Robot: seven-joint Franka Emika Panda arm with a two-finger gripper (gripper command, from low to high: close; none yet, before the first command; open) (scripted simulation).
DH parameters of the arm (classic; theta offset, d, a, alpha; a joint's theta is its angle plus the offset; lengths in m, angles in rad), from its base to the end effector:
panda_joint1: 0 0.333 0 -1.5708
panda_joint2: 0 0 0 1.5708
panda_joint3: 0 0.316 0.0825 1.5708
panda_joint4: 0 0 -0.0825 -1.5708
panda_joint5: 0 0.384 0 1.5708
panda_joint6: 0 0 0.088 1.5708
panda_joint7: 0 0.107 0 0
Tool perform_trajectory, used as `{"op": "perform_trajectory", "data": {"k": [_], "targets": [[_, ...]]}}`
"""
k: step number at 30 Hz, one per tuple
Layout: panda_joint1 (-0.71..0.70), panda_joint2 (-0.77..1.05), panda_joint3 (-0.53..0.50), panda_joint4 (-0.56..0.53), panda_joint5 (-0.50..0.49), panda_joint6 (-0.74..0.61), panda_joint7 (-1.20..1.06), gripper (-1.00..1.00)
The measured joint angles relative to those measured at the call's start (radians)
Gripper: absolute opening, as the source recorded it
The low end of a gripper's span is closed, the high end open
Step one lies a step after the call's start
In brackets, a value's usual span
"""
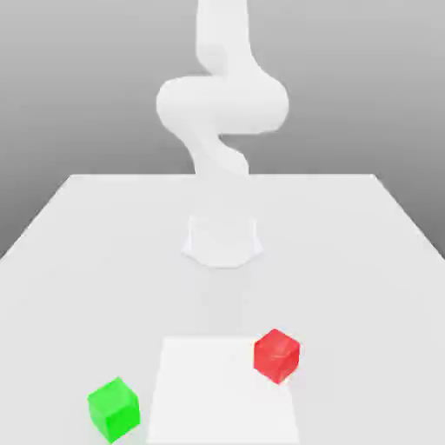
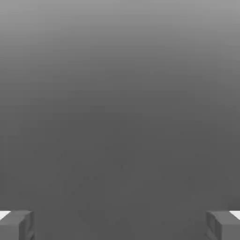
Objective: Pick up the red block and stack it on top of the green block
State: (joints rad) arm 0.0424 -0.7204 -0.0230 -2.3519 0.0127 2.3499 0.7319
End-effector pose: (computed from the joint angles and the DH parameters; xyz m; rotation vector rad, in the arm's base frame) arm 0.3786 0.0047 0.6612 -2.5295 0.9492 -0.9287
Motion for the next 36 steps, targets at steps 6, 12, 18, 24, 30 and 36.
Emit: {"op": "perform_trajectory", "data": {"k": [6, 12, 18, 24, 30, 36], "targets": [[0.108, 0.228, -0.047, -0.140, 0.036, 0.138, -0.191, 0.00], [0.192, 0.456, -0.058, -0.278, 0.059, 0.276, -0.371, 0.00], [0.238, 0.673, -0.040, -0.415, 0.012, 0.413, -0.498, 0.00], [0.229, 0.884, -0.021, -0.418, 0.016, 0.586, -0.536, 0.00], [0.218, 0.949, -0.007, -0.409, 0.023, 0.639, -0.540, -1.00], [0.218, 0.866, -0.013, -0.421, 0.003, 0.569, -0.527, -1.00]]}}
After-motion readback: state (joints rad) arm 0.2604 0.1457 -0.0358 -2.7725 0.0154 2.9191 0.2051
